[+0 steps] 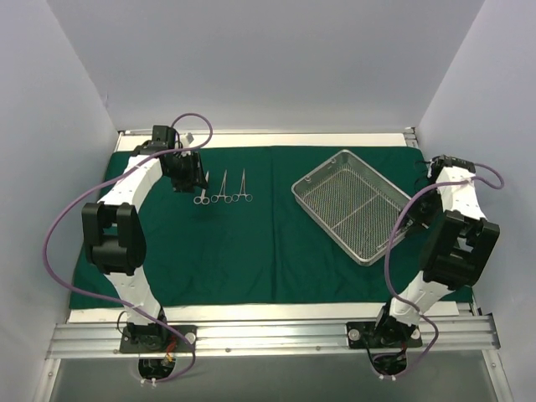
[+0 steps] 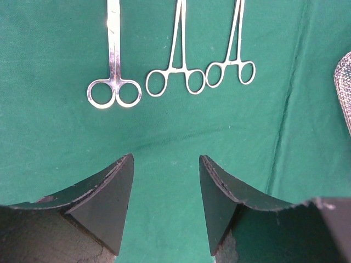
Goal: Open and lay out the surgical kit
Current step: Adjust the container in the surgical kit.
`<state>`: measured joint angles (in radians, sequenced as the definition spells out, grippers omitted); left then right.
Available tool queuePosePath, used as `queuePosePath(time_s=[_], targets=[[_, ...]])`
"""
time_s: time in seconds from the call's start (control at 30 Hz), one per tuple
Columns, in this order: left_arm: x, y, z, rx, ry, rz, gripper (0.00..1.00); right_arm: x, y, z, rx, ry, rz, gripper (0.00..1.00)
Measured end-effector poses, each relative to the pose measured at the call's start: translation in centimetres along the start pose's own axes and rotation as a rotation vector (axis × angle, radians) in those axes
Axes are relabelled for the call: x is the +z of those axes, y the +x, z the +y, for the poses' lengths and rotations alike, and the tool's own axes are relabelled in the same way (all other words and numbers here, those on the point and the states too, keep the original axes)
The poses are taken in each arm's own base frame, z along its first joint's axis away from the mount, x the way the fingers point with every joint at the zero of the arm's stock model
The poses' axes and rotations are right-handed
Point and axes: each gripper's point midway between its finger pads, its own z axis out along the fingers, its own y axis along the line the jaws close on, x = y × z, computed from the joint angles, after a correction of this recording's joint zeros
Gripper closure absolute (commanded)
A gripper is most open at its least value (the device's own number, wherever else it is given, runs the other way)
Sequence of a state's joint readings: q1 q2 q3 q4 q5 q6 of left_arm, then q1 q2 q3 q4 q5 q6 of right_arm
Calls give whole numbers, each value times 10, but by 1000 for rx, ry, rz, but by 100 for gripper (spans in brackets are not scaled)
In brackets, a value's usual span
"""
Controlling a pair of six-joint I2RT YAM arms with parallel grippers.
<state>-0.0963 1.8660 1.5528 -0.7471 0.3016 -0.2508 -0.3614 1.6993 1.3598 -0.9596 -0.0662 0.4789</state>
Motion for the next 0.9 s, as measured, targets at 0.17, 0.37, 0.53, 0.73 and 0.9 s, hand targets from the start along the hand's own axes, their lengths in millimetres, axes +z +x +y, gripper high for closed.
queuePosePath(time_s=[0.17,0.37,0.53,0.73,0.9], targets=[[0,0,0,0,2,0,40,-6,2,-8,33,7,41,100],[0,0,-2,-2,9,1,40,22,23,-19,47,-10,74,100],[0,0,-2,-2,8,2,40,34,40,-22,41,-29,138,100],[0,1,-2,-2,9,2,40,-18,-12,10,-65,-18,-44,100],[2,1,-3,-2,10,5,40,-11,-23,8,-89,-42,-105,100]])
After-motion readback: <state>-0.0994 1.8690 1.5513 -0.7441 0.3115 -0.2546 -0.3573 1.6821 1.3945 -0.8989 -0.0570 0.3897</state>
